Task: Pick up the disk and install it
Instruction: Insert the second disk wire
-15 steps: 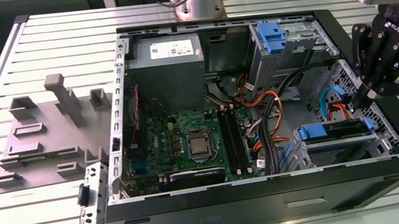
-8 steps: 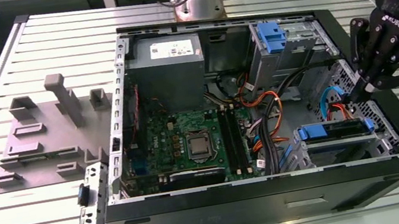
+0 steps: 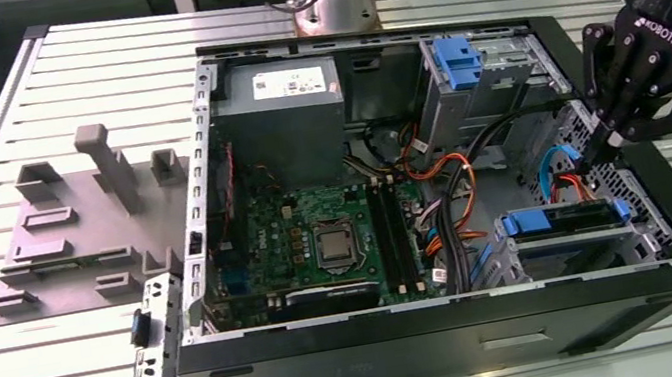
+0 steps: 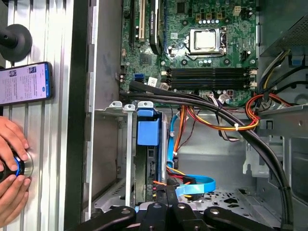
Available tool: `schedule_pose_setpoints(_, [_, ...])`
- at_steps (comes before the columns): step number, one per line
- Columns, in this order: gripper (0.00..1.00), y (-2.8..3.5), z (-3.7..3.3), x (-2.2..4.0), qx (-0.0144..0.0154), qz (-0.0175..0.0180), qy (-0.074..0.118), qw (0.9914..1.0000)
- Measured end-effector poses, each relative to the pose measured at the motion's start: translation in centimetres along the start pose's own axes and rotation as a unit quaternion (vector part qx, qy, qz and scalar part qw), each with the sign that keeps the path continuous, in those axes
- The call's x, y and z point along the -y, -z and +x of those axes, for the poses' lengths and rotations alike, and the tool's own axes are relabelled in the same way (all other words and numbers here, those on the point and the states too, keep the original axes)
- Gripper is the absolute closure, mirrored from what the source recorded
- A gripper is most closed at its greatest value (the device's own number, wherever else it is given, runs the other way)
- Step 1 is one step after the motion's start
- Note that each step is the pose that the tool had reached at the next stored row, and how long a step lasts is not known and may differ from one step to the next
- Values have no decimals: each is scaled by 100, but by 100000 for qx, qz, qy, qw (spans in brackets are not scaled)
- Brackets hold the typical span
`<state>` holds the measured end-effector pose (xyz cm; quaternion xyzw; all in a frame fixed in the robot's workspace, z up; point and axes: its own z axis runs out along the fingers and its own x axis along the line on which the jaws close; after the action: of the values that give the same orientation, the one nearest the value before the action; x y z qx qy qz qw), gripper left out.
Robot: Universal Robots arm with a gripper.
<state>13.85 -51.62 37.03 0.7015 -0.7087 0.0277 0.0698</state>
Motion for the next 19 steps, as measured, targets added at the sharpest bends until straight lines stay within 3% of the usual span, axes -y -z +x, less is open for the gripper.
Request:
schedule_pose_setpoints(9, [89, -23, -22, -41, -57, 109, 867, 99996])
schedule_pose_setpoints(11, [83, -25, -24, -42, -65, 129, 1021, 99995])
schedule_pose_setpoints(13, [83, -25, -27, -42, -70, 137, 1069, 99994])
schedule_pose_setpoints(14, [76, -25, -30, -42, -68, 141, 1094, 99994])
schedule_pose_setpoints(19, [76, -33, -40, -41, -29, 173, 1345, 99991])
